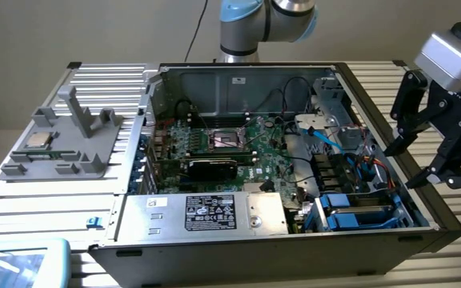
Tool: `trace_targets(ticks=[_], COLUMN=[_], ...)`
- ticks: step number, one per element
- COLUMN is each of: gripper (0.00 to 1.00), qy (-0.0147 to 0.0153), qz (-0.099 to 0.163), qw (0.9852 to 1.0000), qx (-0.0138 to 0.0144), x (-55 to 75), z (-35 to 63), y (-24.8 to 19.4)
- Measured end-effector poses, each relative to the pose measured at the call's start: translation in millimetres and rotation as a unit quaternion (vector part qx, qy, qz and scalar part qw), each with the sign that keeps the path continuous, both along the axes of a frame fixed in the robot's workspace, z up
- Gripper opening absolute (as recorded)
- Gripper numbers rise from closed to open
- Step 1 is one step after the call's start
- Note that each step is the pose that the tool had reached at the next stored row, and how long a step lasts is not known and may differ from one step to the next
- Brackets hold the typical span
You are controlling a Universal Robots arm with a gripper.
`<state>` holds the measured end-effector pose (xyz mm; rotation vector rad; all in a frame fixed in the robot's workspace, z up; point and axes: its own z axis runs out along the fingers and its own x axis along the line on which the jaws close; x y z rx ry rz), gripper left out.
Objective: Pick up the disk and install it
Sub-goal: 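Insert the first disk wire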
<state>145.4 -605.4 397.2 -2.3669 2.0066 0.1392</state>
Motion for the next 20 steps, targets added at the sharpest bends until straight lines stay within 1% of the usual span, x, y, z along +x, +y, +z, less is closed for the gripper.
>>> trace_targets(ticks=[3,8,17,20], gripper=[0.52,0.52,0.52,0.52], qy=[0.0008,0.0018,0.0018,0.0018], qz=[0.008,0.019,0.032,0.036], qw=[1.0000,0.9998,0.9995,0.9993], qx=[0.0006,0.0011,0.0058,0.0082], x=[0.6,2.4,5.4,5.6], z=[-2.5,-11.1,-24.9,-29.4], y=[-0.8,-2.0,-6.8,-8.4])
